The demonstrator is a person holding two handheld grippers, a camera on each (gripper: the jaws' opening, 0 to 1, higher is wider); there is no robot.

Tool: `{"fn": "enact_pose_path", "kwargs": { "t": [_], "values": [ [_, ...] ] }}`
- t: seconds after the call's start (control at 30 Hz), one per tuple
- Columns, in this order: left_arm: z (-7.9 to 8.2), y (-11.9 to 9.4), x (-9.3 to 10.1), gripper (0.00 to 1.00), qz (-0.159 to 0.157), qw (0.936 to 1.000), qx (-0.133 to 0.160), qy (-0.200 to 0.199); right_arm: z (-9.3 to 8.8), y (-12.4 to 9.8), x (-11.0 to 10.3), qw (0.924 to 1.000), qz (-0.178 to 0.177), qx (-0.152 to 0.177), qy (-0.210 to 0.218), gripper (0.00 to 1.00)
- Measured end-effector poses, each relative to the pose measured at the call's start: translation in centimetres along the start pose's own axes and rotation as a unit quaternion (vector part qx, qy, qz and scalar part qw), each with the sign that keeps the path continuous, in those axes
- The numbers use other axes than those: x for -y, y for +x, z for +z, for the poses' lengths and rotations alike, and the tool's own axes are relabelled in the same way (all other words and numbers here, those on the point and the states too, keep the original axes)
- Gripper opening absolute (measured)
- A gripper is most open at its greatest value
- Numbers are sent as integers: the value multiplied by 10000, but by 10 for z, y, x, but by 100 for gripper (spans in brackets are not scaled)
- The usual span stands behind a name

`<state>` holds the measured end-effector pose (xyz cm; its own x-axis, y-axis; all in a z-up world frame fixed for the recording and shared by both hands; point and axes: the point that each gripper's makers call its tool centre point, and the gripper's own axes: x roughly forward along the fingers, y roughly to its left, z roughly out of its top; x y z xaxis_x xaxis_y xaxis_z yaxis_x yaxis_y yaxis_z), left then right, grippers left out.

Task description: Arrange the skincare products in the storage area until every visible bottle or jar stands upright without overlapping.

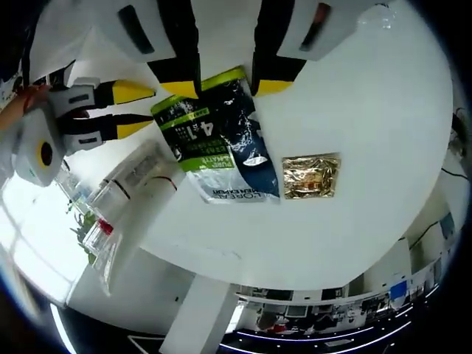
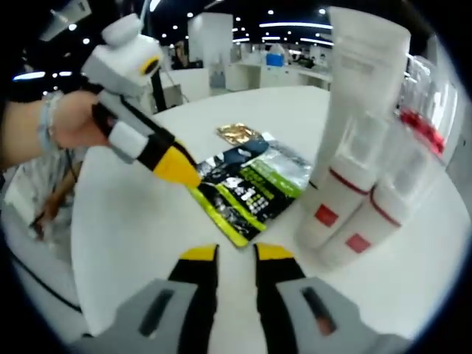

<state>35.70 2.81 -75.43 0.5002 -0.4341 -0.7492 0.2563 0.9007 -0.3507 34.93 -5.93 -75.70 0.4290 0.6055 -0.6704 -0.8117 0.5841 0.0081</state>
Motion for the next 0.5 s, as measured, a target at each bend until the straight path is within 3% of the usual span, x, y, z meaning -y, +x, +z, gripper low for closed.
{"fn": "enact_pose_path", "kwargs": {
  "t": [0.5],
  "values": [
    [2, 2, 0, 28, 27, 10000, 18, 76, 1, 2, -3, 10000, -2, -22, -53, 17]
  ]
}}
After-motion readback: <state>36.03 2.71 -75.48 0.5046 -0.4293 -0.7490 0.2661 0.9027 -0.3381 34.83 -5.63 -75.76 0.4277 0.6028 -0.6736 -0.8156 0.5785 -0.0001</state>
